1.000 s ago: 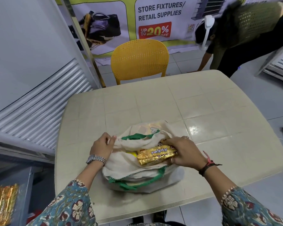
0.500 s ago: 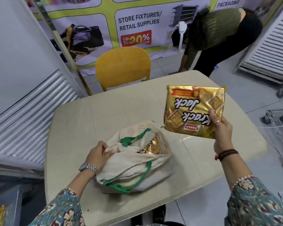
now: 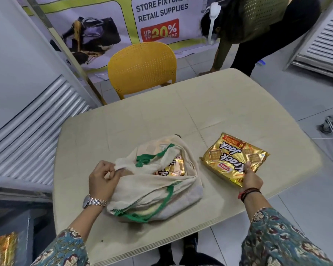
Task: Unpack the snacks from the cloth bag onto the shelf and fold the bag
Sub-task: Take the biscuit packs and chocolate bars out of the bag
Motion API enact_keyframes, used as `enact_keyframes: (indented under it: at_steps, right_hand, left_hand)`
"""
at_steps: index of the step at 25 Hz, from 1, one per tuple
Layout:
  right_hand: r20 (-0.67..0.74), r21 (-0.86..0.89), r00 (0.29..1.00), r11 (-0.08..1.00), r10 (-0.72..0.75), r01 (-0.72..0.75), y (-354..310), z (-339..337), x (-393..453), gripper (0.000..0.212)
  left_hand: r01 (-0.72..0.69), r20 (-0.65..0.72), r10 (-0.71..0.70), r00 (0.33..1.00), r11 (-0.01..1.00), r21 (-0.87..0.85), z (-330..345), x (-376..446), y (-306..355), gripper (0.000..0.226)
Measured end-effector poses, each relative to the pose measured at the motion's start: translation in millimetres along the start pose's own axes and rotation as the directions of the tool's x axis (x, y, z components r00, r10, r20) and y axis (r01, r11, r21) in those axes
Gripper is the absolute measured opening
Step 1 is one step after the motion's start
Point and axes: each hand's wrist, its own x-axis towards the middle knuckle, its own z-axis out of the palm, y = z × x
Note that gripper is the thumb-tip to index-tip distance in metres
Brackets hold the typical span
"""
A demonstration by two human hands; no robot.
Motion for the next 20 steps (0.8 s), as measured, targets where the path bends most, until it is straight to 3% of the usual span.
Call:
enact_keyframes:
  at_steps: [3, 6, 8, 9, 10, 11, 12, 13, 15, 17, 18, 20]
  right_hand:
    - [-0.032, -0.137, 0.999, 0.991, -0.009, 0.005, -0.6, 3.2, -3.3, 0.058]
    - [-0.148, -0.371, 0.988, 0.929, -0.048, -0.01, -11.9, 8.7, -10.9, 0.056]
    - [-0.062, -0.503, 0.988, 0.859, -0.145, 0.094, -21.1, 20.5, -35.7, 0.042]
    - [0.077, -0.524, 0.968, 0.817, -0.237, 0.242, -22.8, 29.5, -51.3, 0.042]
    - [0.219, -0.498, 0.888, 0.736, -0.404, 0.458, -19.6, 40.6, -66.9, 0.044]
    - [0.389, -0.427, 0.738, 0.602, -0.551, 0.675, -12.6, 52.9, -78.1, 0.038]
    - [0.55, -0.349, 0.59, 0.479, -0.591, 0.805, -6.5, 65.1, -93.4, 0.027]
    - [0.722, -0.278, 0.44, 0.359, -0.534, 0.891, -0.7, 79.0, -106.3, 0.02]
    - [0.927, -0.188, 0.222, 0.139, -0.303, 0.972, 17.1, 105.7, -120.9, 0.02]
    - [0.993, -0.105, 0.096, -0.142, -0.066, 0.984, 37.3, 129.0, -130.5, 0.029]
    - [0.998, -0.063, 0.069, -0.244, 0.015, 0.968, 44.4, 137.9, -133.3, 0.034]
    - [0.996, 0.003, 0.027, -0.325, 0.087, 0.946, 56.0, 152.7, -127.9, 0.044]
  left_hand:
    - [0.028, 0.023, -0.027, 0.999, 0.998, -0.054, -5.1, 1.6, -5.6, 0.053]
    - [-0.008, 0.128, -0.002, 0.992, 0.997, 0.073, -9.8, 1.4, 0.6, 0.058]
    - [0.019, 0.228, -0.066, 0.971, 0.979, 0.202, -8.5, 2.1, 1.8, 0.057]
    - [0.036, 0.288, -0.112, 0.951, 0.966, 0.254, -6.1, 1.9, 1.7, 0.059]
    - [0.048, 0.344, -0.155, 0.926, 0.953, 0.299, -3.1, 1.6, 0.9, 0.06]
    - [0.051, 0.387, -0.186, 0.903, 0.941, 0.334, 0.1, 1.7, 0.4, 0.059]
    - [0.041, 0.422, -0.203, 0.884, 0.931, 0.362, 3.9, 2.5, 0.8, 0.056]
    - [0.032, 0.45, -0.218, 0.866, 0.923, 0.384, 7.7, 3.1, 1.1, 0.051]
    - [0.039, 0.476, -0.248, 0.843, 0.913, 0.407, 14.3, 4.7, 3.1, 0.056]
    - [0.03, 0.464, -0.215, 0.859, 0.927, 0.374, 17.9, 7.1, 8.2, 0.065]
    - [0.009, 0.439, -0.162, 0.884, 0.944, 0.331, 18.2, 8.0, 12.3, 0.069]
    - [-0.045, 0.354, -0.042, 0.934, 0.971, 0.235, 16.6, 10.9, 19.6, 0.074]
